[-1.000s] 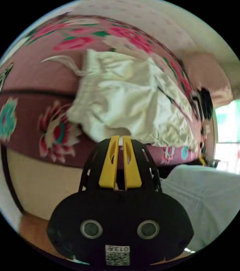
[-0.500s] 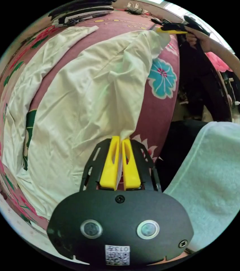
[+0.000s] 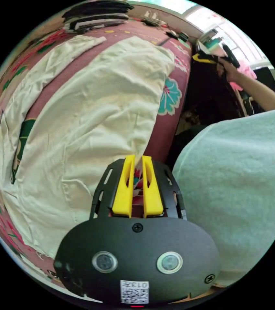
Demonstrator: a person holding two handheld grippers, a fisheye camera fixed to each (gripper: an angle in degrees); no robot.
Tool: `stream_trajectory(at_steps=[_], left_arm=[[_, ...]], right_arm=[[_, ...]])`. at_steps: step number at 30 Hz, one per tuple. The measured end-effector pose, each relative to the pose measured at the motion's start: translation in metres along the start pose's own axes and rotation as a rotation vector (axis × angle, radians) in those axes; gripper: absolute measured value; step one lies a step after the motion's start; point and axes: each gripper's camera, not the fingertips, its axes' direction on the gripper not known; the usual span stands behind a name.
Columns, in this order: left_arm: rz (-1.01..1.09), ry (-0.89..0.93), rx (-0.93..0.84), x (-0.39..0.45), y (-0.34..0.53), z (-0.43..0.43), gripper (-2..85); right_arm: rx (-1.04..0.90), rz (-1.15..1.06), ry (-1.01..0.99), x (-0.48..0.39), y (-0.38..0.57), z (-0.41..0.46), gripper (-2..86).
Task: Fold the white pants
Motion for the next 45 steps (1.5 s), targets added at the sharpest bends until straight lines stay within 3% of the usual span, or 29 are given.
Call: stream_trajectory(at_steps=[3,7,11,15,19,22,24,26,28,31,34,38,40,45], left_arm=[[-0.096,-0.081,0.091,-0.013,0.008,-0.017,5.4],[-0.245,-0.294,0.110,-0.041,0.003,-0.010,5.7],[-0.175,-0.409,-0.125,-0.047,-0.026,0.056,5.3],[-0.170,-0.482,-0.171,-0.037,-0.040,0.076,3.9],[-0.126,-0.559,-0.114,-0.026,-0.038,0.092,2.0],[-0.154,-0.522,-0.149,-0.034,-0.049,0.095,0.9],[-0.212,-0.528,-0.169,-0.045,-0.052,0.090,0.3],[-0.385,-0.486,-0.001,-0.062,-0.033,0.064,0.0],[-0.479,-0.439,0.090,-0.073,-0.017,0.049,-0.1],[-0.608,-0.456,0.168,-0.086,0.003,0.033,-0.3],[-0.614,-0.245,0.308,-0.094,0.015,0.023,-0.3],[-0.709,-0.387,0.206,-0.099,0.027,0.035,-0.3],[-0.762,-0.370,0.172,-0.108,0.036,0.044,-0.3],[-0.840,-0.414,0.061,-0.130,0.046,0.056,-0.2]], right_arm=[[0.109,-0.026,0.033,-0.015,0.015,-0.023,2.7],[0.078,-0.326,0.139,-0.121,0.004,0.001,1.9],[0.110,-0.414,0.313,-0.197,-0.013,0.060,0.9],[-0.106,-0.467,0.297,-0.221,-0.030,0.133,0.2],[-0.069,-0.431,0.260,-0.219,-0.031,0.142,0.1],[-0.106,-0.448,0.176,-0.211,-0.041,0.138,0.2],[-0.195,-0.467,0.246,-0.206,-0.055,0.135,0.3],[-0.152,-0.296,0.260,-0.169,-0.073,0.109,0.6],[-0.118,-0.266,0.171,-0.152,-0.080,0.087,1.1],[-0.047,-0.336,0.268,-0.162,-0.075,0.063,4.0],[-0.016,-0.286,0.219,-0.165,-0.067,0.060,11.1],[-0.056,-0.137,0.101,-0.152,-0.063,0.085,11.9],[-0.091,-0.095,0.072,-0.152,-0.068,0.101,9.5],[-0.138,-0.263,0.299,-0.196,-0.082,0.100,1.9]])
